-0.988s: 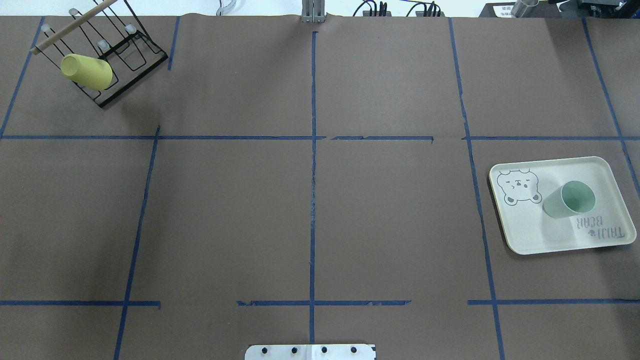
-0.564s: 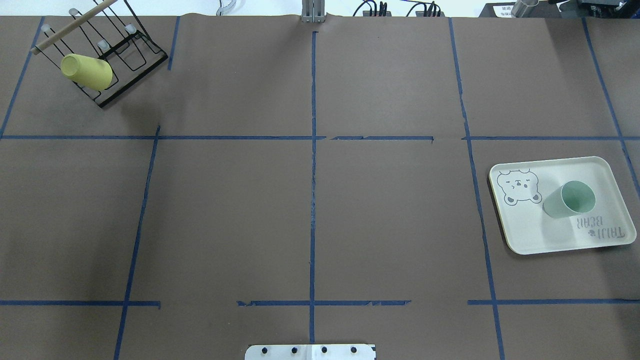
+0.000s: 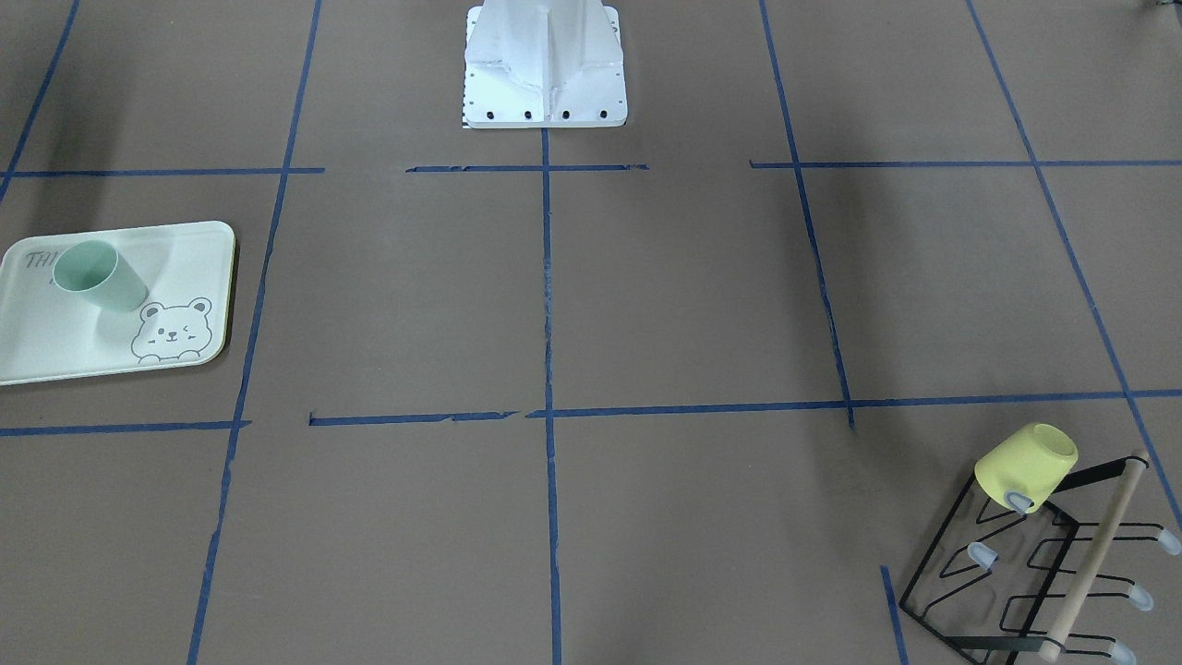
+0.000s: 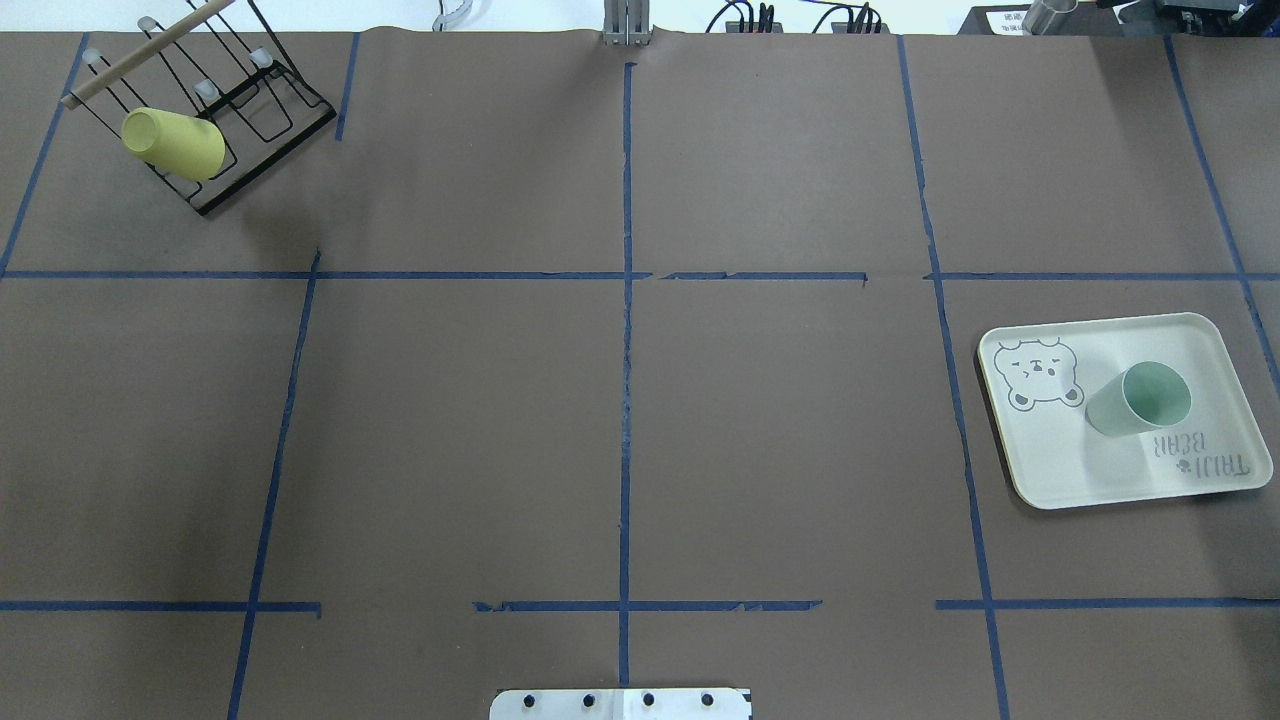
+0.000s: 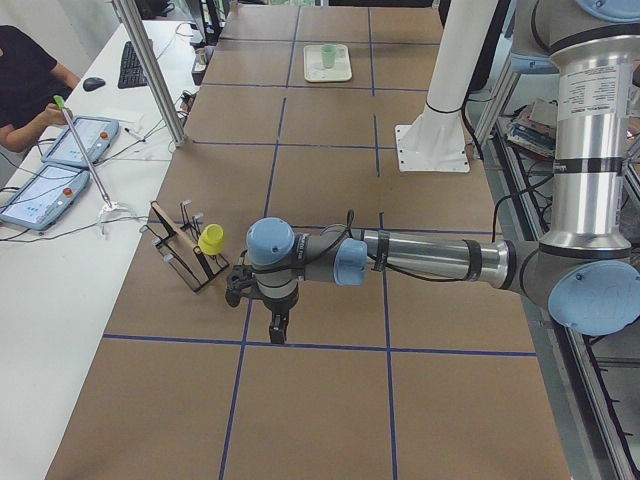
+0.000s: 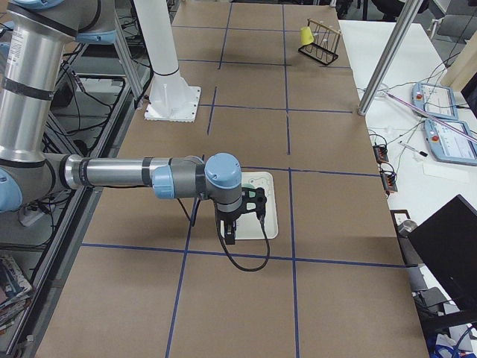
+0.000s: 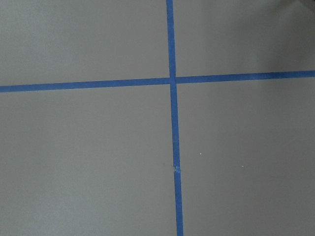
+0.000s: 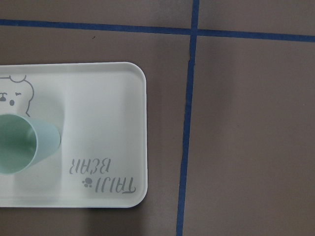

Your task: Left arm grabs green cup and hands to right arm on tray

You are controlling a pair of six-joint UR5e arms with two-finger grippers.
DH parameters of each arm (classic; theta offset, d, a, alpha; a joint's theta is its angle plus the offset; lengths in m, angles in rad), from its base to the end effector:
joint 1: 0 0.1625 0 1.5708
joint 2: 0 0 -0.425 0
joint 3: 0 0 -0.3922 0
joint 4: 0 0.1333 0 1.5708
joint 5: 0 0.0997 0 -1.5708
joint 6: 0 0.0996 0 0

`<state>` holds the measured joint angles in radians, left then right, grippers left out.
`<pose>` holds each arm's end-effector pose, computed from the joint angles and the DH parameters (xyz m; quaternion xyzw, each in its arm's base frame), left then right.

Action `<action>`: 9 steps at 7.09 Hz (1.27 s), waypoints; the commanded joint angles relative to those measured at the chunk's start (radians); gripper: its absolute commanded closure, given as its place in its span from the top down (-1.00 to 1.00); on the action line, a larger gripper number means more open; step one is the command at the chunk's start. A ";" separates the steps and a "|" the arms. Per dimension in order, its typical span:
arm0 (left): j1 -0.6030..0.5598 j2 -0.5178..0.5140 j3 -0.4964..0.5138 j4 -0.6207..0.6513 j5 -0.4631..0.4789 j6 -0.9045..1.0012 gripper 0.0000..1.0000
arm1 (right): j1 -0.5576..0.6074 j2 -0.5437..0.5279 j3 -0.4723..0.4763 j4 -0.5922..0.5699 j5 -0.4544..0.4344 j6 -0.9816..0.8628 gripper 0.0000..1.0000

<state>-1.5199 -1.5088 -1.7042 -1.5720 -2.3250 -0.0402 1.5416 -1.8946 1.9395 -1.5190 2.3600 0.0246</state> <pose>-0.0411 -0.4723 0.6239 0.0170 0.3691 0.0183 0.9290 0.0520 -0.3643 0.6080 0.0343 -0.3851 -0.0207 0.9220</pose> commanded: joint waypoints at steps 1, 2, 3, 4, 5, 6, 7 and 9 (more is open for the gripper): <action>0.000 0.002 0.005 -0.002 -0.007 0.000 1.00 | 0.000 0.000 0.002 -0.001 0.002 0.000 1.00; 0.000 0.004 -0.002 -0.002 -0.010 0.000 1.00 | 0.000 0.000 -0.001 -0.001 0.002 0.000 1.00; -0.002 0.013 -0.017 0.010 -0.010 0.000 1.00 | 0.000 -0.001 -0.001 -0.001 0.002 0.000 1.00; -0.002 0.012 -0.015 0.013 -0.010 0.009 1.00 | 0.000 0.000 -0.002 -0.001 0.002 -0.002 1.00; -0.003 0.015 -0.015 0.015 -0.010 0.022 1.00 | 0.000 -0.001 -0.001 0.000 0.002 -0.006 1.00; -0.016 0.015 -0.014 0.018 -0.010 0.084 1.00 | 0.000 -0.001 -0.001 0.000 0.002 -0.006 1.00; -0.022 0.016 -0.017 0.059 -0.025 0.101 1.00 | 0.000 -0.004 0.002 0.000 0.002 -0.008 1.00; -0.022 0.015 -0.014 0.102 -0.030 0.103 1.00 | 0.000 -0.004 0.002 0.002 0.002 -0.008 1.00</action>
<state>-1.5410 -1.4944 -1.7200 -1.4894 -2.3519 0.0575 1.5416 -1.8985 1.9409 -1.5177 2.3623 0.0172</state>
